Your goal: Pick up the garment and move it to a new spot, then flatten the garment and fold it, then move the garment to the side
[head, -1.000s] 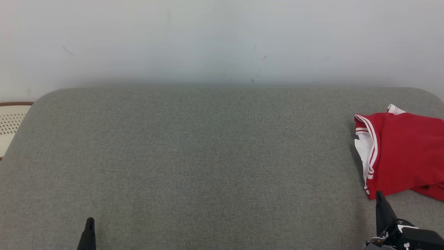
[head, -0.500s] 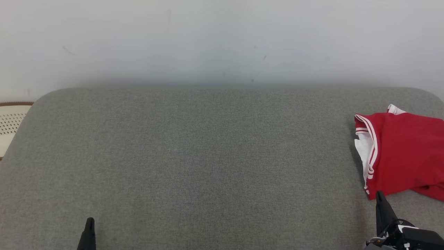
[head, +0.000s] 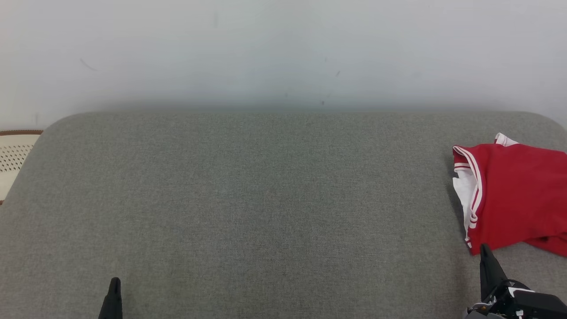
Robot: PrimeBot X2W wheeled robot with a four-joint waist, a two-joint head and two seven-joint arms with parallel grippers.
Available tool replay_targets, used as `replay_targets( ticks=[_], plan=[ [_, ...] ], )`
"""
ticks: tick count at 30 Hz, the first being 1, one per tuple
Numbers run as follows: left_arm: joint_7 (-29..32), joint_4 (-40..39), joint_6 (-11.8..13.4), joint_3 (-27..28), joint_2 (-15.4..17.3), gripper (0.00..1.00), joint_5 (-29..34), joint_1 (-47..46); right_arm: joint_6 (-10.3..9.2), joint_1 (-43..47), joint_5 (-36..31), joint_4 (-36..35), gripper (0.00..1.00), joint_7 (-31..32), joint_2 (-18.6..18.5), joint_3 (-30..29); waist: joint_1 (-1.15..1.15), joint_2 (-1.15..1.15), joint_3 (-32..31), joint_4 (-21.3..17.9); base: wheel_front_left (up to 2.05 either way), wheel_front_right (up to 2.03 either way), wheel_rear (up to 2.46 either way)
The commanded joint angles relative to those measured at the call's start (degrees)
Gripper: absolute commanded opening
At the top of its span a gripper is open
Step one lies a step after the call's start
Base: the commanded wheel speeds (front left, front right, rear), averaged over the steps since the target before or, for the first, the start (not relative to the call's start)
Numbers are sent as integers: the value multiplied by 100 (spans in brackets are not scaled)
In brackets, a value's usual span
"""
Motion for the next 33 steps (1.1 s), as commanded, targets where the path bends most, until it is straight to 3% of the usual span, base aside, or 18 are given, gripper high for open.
replay_targets(
  ticks=[1, 33],
  plan=[
    [23, -16, -12, 9, 9, 0, -14, 5, 0, -10, -33, 4, 0, 21, 12, -14, 0, 0, 0, 0, 0, 0, 0],
    [23, -17, -12, 8, 9, 0, -14, 5, 1, -16, -69, 9, 0, 57, 47, -61, 0, 0, 0, 0, 0, 0, 0]
  ],
)
